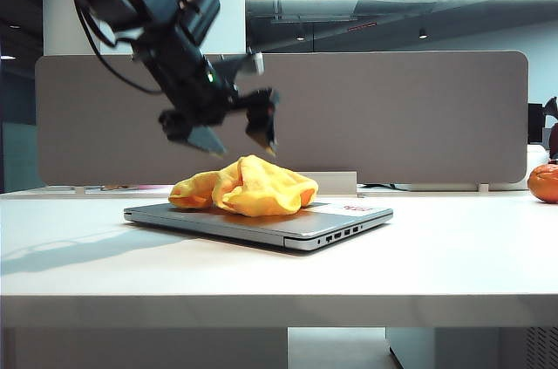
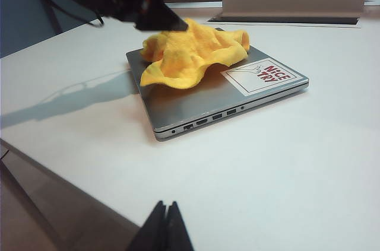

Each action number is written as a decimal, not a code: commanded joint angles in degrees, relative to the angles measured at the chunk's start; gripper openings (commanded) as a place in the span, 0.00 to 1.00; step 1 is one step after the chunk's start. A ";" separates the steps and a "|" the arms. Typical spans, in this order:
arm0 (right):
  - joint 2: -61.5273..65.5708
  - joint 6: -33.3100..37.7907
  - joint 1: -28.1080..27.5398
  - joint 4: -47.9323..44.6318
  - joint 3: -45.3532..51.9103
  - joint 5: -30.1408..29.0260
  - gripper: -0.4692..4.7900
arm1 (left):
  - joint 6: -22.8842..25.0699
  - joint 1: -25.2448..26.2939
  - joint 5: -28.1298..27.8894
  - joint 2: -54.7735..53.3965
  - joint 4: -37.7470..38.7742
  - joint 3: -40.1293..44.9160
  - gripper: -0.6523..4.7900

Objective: Pick up the yellow rag and put it over the laptop.

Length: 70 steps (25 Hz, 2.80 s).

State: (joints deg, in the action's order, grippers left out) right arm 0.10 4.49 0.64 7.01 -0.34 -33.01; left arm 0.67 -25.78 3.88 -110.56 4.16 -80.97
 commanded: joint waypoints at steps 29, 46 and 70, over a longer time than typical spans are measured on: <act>-0.11 -0.44 -0.02 0.52 0.31 29.40 0.08 | 2.56 0.13 -2.82 27.58 14.23 11.32 0.11; -0.11 -0.44 -0.04 0.90 0.31 29.35 0.08 | -0.85 0.11 -3.89 58.64 4.72 41.90 0.11; -0.11 -0.44 -0.04 0.90 0.31 29.29 0.08 | 0.98 0.92 -7.78 72.57 8.28 50.53 0.11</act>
State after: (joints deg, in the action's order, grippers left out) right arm 0.10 4.16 0.62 8.54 -0.34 -3.88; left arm 0.10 -25.63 -2.68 -38.13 13.58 -30.83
